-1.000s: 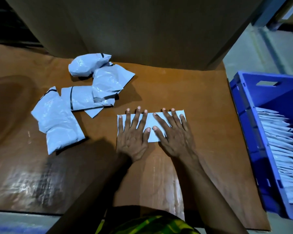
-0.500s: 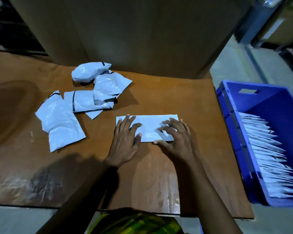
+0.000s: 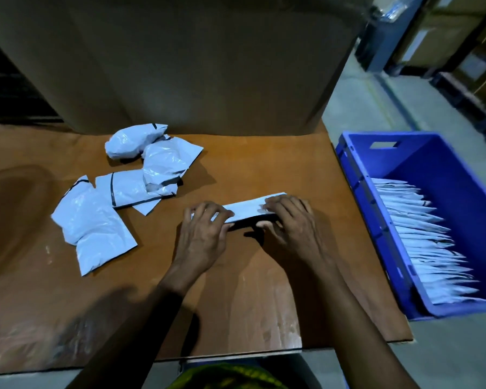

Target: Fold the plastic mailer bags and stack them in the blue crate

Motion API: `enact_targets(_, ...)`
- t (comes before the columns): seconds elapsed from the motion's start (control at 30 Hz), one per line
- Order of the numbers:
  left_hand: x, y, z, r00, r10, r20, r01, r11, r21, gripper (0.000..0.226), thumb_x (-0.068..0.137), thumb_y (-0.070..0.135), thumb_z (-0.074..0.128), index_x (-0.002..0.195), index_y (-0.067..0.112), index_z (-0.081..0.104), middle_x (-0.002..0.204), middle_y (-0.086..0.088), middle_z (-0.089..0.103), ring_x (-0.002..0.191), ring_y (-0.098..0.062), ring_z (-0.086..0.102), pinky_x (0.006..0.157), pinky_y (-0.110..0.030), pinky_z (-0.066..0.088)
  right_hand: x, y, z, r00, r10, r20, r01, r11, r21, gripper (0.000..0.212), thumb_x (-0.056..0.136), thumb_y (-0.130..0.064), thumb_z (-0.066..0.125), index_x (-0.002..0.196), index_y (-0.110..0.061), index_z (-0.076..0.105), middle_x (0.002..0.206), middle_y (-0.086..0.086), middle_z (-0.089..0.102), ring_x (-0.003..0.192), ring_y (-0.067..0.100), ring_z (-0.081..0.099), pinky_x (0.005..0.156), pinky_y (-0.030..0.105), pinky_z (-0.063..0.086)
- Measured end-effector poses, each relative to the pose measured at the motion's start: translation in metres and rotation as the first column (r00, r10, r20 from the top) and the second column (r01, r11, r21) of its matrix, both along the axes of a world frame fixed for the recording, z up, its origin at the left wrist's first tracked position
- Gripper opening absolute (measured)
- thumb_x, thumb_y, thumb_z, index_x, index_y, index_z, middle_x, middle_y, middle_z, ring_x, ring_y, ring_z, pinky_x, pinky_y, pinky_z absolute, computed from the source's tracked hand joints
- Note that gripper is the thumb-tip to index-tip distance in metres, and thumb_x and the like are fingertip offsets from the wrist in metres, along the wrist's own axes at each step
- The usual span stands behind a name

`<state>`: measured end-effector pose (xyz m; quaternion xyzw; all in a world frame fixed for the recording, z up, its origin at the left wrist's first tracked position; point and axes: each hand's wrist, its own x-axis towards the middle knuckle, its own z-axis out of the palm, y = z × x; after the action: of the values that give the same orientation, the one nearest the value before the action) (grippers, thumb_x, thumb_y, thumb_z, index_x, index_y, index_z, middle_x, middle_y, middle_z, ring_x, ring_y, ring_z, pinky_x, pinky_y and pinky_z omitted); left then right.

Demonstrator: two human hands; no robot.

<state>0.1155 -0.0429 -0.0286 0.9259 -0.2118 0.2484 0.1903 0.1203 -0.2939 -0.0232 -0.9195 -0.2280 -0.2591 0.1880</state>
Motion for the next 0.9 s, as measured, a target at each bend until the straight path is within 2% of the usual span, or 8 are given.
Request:
enact_targets(0.07, 0.008, -0.014, 0.016, 0.997, -0.020, 0.070, 0.019, 1.000, 0.014, 0.014, 0.097, 0.021, 0.069, 0.109, 0.016, 0.073, 0.100, -0.002, 0.066, 0.100, -0.029, 0.060, 0.084, -0.046, 0.039, 0.010, -0.017, 0.011, 1.000, -0.006, 0.015, 0.007, 0.999, -0.049, 0.028, 0.101, -0.040, 0.065, 0.115, -0.017, 0.071, 0.112, 0.000, 0.070, 0.109, 0.024, 0.064, 0.104, 0.042, 0.041)
enact_targets(0.13, 0.020, -0.033, 0.033, 0.993, -0.026, 0.119, 0.023, 0.999, 0.028, 0.019, 0.099, 0.026, 0.062, 0.107, 0.016, 0.075, 0.095, -0.002, 0.068, 0.094, -0.029, 0.060, 0.084, -0.045, 0.035, 0.020, -0.038, 0.025, 0.997, -0.013, 0.072, 0.017, 0.998, -0.060, 0.015, 0.098, -0.025, 0.064, 0.107, -0.018, 0.073, 0.101, -0.001, 0.070, 0.098, 0.027, 0.066, 0.105, 0.045, 0.040)
enact_targets(0.27, 0.046, -0.085, 0.068, 0.986, -0.066, 0.155, 0.065, 0.998, 0.010, 0.021, 0.097, 0.029, 0.060, 0.103, 0.016, 0.075, 0.092, -0.001, 0.070, 0.089, -0.029, 0.061, 0.081, -0.040, 0.031, 0.035, -0.090, 0.065, 0.986, -0.064, 0.155, 0.069, 0.997, -0.028, 0.009, 0.094, -0.017, 0.072, 0.103, -0.017, 0.075, 0.096, -0.001, 0.070, 0.095, 0.026, 0.064, 0.096, 0.043, 0.043)
enact_targets(0.4, 0.077, -0.153, 0.099, 0.980, -0.129, 0.151, 0.131, 0.991, -0.004, 0.020, 0.097, 0.033, 0.063, 0.107, 0.018, 0.074, 0.094, 0.000, 0.069, 0.093, -0.029, 0.062, 0.077, -0.040, 0.034, 0.054, -0.171, 0.101, 0.964, -0.088, 0.252, 0.084, 0.996, 0.027, 0.007, 0.097, -0.015, 0.071, 0.102, -0.014, 0.077, 0.095, 0.001, 0.072, 0.091, 0.030, 0.062, 0.087, 0.035, 0.036)
enact_targets(0.5, 0.103, -0.220, 0.112, 0.967, -0.190, 0.171, 0.193, 0.981, 0.003, 0.020, 0.094, 0.032, 0.064, 0.106, 0.019, 0.074, 0.095, 0.000, 0.070, 0.094, -0.028, 0.060, 0.078, -0.040, 0.036, 0.067, -0.243, 0.111, 0.943, -0.166, 0.288, 0.164, 0.986, 0.032, 0.009, 0.101, -0.015, 0.070, 0.102, -0.018, 0.078, 0.092, -0.001, 0.073, 0.088, 0.031, 0.064, 0.084, 0.039, 0.040)
enact_targets(0.6, 0.129, -0.293, 0.113, 0.963, -0.223, 0.149, 0.224, 0.975, 0.008, 0.019, 0.089, 0.026, 0.066, 0.104, 0.018, 0.074, 0.094, -0.002, 0.071, 0.094, -0.029, 0.061, 0.077, -0.037, 0.033, 0.076, -0.311, 0.107, 0.933, -0.239, 0.269, 0.234, 0.971, 0.049, 0.009, 0.099, -0.015, 0.072, 0.102, -0.020, 0.079, 0.092, -0.001, 0.073, 0.089, 0.030, 0.064, 0.085, 0.043, 0.042)
enact_targets(0.77, 0.168, -0.397, 0.098, 0.948, -0.306, 0.090, 0.306, 0.952, 0.015, 0.015, 0.085, 0.022, 0.069, 0.097, 0.015, 0.074, 0.086, -0.005, 0.070, 0.083, -0.033, 0.064, 0.071, -0.041, 0.047, 0.100, -0.409, 0.091, 0.921, -0.335, 0.198, 0.332, 0.942, 0.052, 0.011, 0.098, -0.019, 0.068, 0.102, -0.018, 0.079, 0.091, 0.004, 0.073, 0.088, 0.033, 0.063, 0.084, 0.040, 0.039)
enact_targets(0.9, 0.201, -0.439, 0.070, 0.960, -0.275, -0.053, 0.280, 0.952, 0.122, 0.018, 0.079, 0.018, 0.075, 0.097, 0.013, 0.074, 0.085, -0.009, 0.070, 0.080, -0.035, 0.065, 0.068, -0.039, 0.047, 0.128, -0.439, 0.064, 0.935, -0.347, 0.065, 0.348, 0.938, 0.004, 0.021, 0.087, -0.021, 0.059, 0.095, -0.014, 0.078, 0.088, 0.008, 0.074, 0.085, 0.035, 0.065, 0.083, 0.039, 0.043)
